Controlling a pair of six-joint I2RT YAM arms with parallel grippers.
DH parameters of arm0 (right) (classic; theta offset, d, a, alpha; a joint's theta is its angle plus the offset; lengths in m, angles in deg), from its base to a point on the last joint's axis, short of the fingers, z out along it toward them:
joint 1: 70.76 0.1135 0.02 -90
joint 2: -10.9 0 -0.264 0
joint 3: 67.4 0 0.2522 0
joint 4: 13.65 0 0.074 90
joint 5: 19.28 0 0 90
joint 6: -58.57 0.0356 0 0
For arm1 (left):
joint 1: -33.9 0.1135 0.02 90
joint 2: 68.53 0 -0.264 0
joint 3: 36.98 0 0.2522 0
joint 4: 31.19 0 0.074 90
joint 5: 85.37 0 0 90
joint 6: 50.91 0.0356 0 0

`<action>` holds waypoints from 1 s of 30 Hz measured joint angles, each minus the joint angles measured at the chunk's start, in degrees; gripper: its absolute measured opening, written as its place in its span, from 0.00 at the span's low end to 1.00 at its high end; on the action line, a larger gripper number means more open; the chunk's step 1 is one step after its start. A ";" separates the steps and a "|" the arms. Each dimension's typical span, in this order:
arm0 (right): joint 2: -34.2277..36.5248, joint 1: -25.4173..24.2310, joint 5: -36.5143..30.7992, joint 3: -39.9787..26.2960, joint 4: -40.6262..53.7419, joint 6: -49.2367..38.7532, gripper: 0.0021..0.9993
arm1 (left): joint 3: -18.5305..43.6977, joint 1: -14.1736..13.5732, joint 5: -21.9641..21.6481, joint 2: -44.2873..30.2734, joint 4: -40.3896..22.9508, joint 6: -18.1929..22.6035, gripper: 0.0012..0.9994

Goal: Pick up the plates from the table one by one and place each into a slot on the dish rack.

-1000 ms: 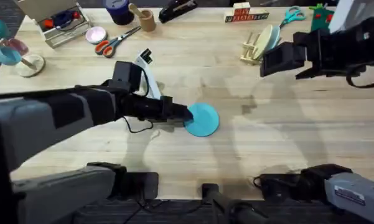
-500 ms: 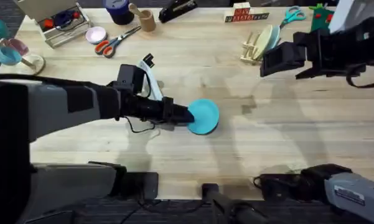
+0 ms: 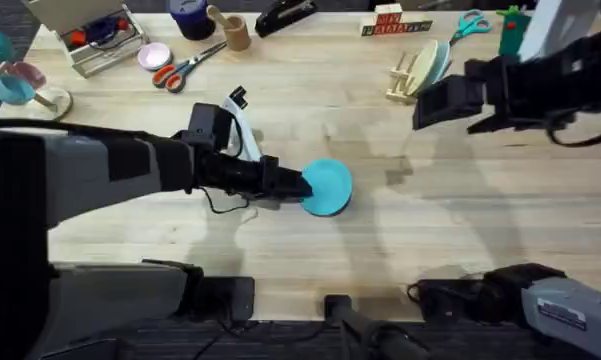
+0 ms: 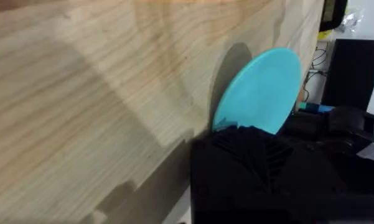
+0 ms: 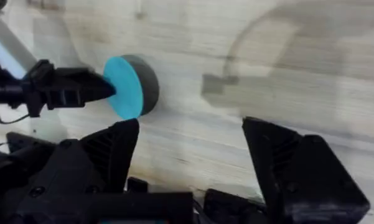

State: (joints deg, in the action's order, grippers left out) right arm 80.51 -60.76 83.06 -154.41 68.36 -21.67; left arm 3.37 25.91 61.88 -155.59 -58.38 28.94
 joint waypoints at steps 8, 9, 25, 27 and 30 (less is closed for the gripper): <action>0.55 0.00 6.98 9.62 -8.88 -0.69 1.00 | 0.00 0.00 -0.02 0.00 0.46 -0.22 0.04; 0.55 0.00 7.87 10.90 -10.18 -0.80 1.00 | 0.00 0.00 -0.02 0.00 0.50 -0.24 0.04; 10.34 1.78 20.37 20.79 -23.54 -1.70 1.00 | 0.00 0.00 -0.04 0.01 0.63 -0.42 0.04; 12.43 2.99 21.38 20.79 -24.71 -1.70 1.00 | 0.00 0.00 -0.04 0.00 0.63 -0.42 0.04; 15.10 4.75 22.39 20.81 -25.94 -1.70 1.00 | 0.00 0.00 -0.04 0.00 0.63 -0.42 0.04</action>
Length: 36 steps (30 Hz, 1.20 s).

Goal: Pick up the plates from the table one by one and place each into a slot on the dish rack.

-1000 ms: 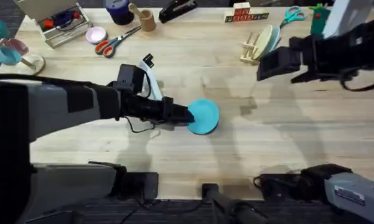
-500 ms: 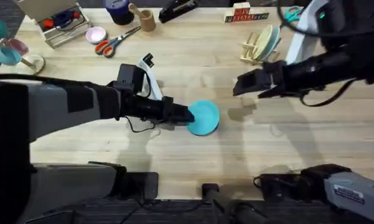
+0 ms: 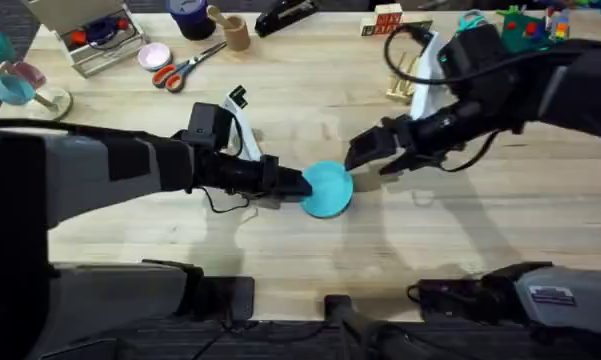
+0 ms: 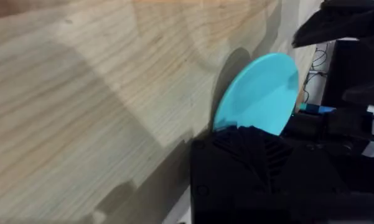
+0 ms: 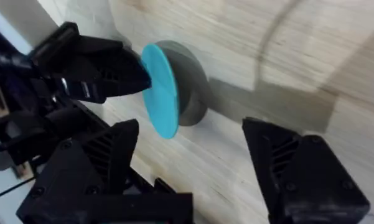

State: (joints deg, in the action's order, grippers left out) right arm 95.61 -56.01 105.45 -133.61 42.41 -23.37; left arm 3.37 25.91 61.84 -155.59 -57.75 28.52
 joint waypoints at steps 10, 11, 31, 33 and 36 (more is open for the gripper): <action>5.39 4.51 3.95 0.00 -4.09 0.04 1.00 | 0.00 0.00 0.00 0.01 0.00 0.00 0.04; 5.63 4.92 4.20 0.00 -4.48 0.06 1.00 | 0.00 0.00 0.00 0.00 0.00 0.00 0.04; 9.51 11.91 6.09 0.02 -9.55 3.50 0.68 | 0.00 0.00 0.00 0.00 0.00 -0.02 0.04; 9.51 11.95 5.99 0.02 -9.44 3.73 0.51 | 0.00 0.02 0.00 0.00 -0.01 -0.02 0.04; 9.55 11.72 5.47 0.02 -9.37 3.76 0.36 | 0.00 0.12 0.04 0.00 -0.02 -0.07 0.04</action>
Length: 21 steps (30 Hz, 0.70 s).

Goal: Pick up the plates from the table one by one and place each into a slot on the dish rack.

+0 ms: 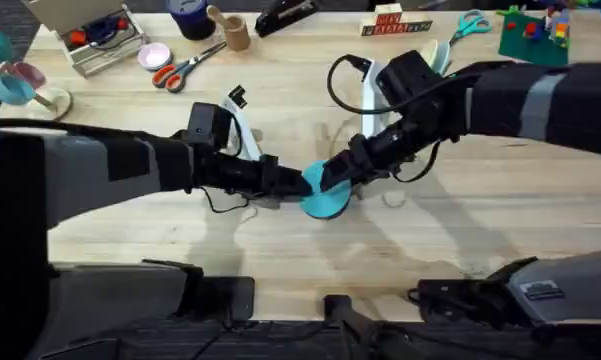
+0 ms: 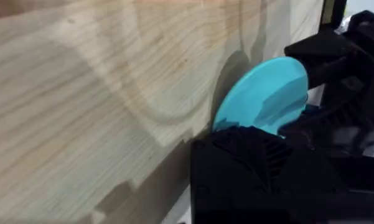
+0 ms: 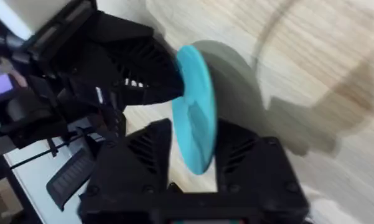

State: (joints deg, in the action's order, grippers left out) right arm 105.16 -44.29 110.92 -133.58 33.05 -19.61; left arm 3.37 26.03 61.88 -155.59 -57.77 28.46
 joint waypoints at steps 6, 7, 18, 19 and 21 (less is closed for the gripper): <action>-0.02 -0.57 0.75 0.00 0.24 0.20 0.04 | 0.00 0.65 0.87 0.01 -0.26 -0.14 0.04; -0.02 -0.62 0.85 0.00 0.28 0.22 0.03 | 0.00 0.62 0.87 0.02 -0.26 -0.13 0.04; -0.02 -0.62 0.99 0.00 0.25 0.18 0.03 | 0.00 0.63 0.94 0.02 -0.26 -0.13 0.04; -0.02 -0.62 0.99 0.00 0.25 0.17 0.03 | 0.00 0.65 0.94 0.02 -0.26 -0.13 0.04; -0.02 -0.62 0.99 0.00 0.25 0.17 0.03 | 0.00 0.65 0.94 0.02 -0.26 -0.13 0.04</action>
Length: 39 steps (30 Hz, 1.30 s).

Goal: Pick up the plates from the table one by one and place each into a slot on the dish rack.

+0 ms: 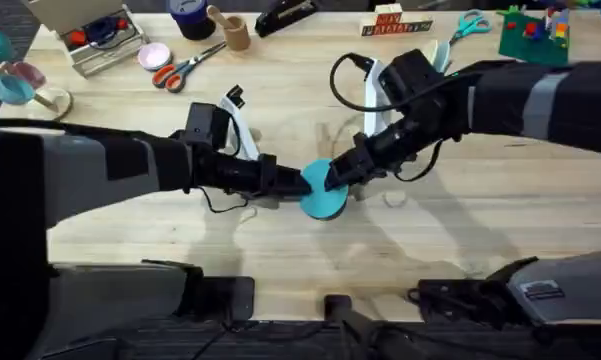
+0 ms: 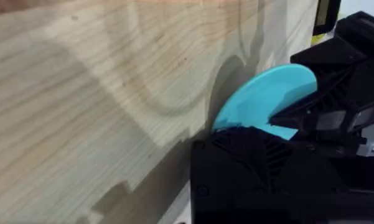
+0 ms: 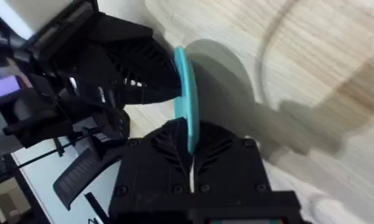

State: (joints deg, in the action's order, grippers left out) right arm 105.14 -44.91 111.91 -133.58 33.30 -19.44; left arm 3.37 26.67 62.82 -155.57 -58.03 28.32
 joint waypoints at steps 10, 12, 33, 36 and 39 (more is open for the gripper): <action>-4.44 -0.37 -2.27 0.00 -0.04 -0.04 0.03 | -0.02 -0.41 -4.13 7.26 -1.22 -0.44 0.04; -6.86 -1.13 -2.58 0.00 0.03 -0.04 0.03 | -0.02 -0.41 -4.99 10.36 -1.31 -0.95 0.04; -18.51 -4.66 -33.81 -21.23 30.48 -1.55 0.03 | 27.03 -0.48 -34.64 27.91 -41.12 4.61 0.04; -18.51 -4.66 -38.16 -25.26 32.30 -1.46 0.02 | 30.90 -0.48 -37.52 27.91 -43.46 6.58 0.04; -18.51 -4.66 -42.13 -28.84 33.67 -1.15 0.03 | 34.15 -0.48 -39.10 27.91 -44.66 8.71 0.04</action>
State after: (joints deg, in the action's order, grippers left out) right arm 86.63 -49.57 69.78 -162.42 66.97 -20.59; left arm 37.52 26.19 23.73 -127.66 -102.69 37.03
